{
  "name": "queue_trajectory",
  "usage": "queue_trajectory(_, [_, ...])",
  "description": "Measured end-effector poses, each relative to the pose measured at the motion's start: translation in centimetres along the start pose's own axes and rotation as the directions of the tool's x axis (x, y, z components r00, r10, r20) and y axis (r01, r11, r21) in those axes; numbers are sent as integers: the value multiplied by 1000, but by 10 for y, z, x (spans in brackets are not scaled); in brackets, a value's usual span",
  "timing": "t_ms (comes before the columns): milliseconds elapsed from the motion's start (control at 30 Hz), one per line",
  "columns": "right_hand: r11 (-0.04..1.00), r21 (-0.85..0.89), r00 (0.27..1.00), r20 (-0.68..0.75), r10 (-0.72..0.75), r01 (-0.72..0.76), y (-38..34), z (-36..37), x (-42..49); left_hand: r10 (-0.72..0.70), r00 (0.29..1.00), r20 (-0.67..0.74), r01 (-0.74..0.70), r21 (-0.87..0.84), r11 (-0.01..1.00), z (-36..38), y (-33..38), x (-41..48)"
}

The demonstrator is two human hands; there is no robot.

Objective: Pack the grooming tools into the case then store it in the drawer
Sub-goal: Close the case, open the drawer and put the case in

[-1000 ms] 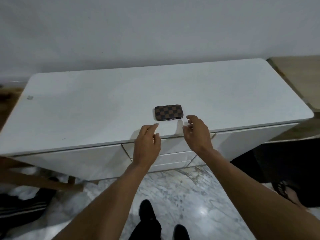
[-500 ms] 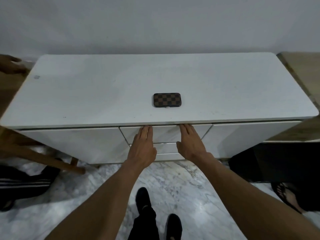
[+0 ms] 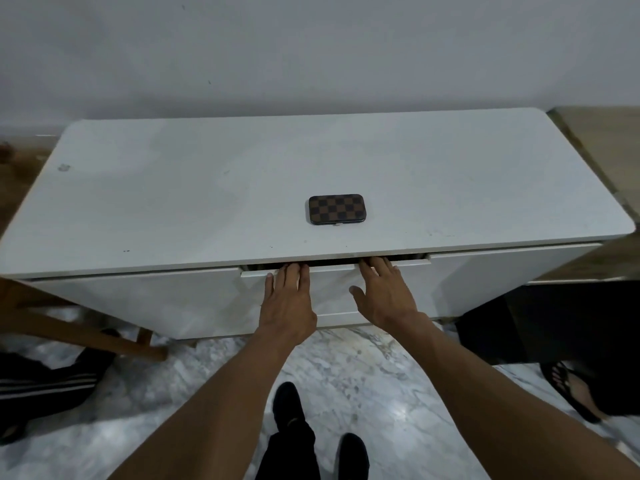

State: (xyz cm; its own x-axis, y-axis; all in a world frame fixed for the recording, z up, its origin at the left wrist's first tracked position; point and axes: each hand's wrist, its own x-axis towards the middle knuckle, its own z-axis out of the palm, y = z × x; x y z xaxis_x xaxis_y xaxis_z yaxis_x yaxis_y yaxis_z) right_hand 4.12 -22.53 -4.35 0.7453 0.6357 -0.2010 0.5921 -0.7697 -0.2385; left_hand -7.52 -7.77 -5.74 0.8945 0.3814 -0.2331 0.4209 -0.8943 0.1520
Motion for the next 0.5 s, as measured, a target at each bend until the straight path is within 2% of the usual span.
queue_trajectory(267, [1000,-14,971,237,-6,10,9,0,-43,-51,979,196,70,-91,993,2,5,-38])
queue_trajectory(500, [1000,25,961,276,-26,20,10,8,-95,-88,961,262,123,-123,985,9,22,-89])
